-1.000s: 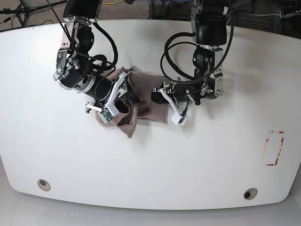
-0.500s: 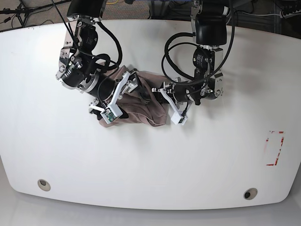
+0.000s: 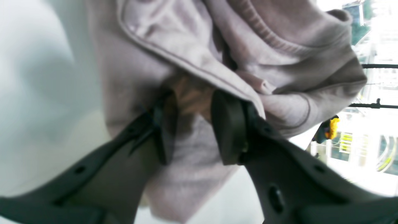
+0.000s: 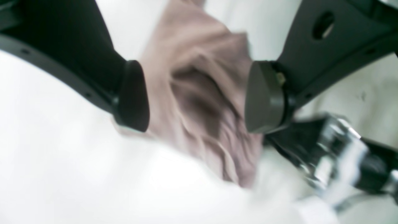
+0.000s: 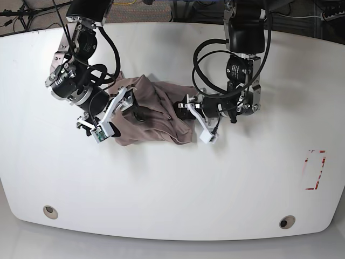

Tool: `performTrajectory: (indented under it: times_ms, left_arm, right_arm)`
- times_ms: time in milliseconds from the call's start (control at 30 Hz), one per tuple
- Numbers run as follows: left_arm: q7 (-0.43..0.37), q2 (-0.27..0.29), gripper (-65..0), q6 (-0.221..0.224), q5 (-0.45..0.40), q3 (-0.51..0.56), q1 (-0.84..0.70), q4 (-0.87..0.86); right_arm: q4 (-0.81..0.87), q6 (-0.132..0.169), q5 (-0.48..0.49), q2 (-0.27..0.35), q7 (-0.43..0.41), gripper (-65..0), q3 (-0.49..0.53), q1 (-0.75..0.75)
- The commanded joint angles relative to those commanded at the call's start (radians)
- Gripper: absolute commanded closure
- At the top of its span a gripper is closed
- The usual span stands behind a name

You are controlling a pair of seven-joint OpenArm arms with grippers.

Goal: Fold the T-shirt properly
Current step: 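Lift and fold the shirt bundle with both grippers toward each other, then open both grippers and withdraw them from the folded shirt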

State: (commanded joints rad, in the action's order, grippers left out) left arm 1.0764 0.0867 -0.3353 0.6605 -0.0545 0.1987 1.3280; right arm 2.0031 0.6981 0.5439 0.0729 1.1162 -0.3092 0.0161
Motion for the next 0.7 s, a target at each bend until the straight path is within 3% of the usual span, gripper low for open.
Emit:
performTrajectory:
  times_ms: [400, 700]
  left_arm:
    - [0.008, -0.147, -23.2, 0.0, 0.172, -0.003, -0.002, 0.132]
    - [0.06, -0.305, -23.2, 0.0, 0.293, -0.178, -0.009, 0.173]
  right_arm:
    - [-0.109, 0.0, 0.003, -0.017, 0.003, -45.3, 0.002, 0.015]
    - [-0.227, 0.0, 0.002, -0.038, -0.025, -45.3, 0.038, 0.012]
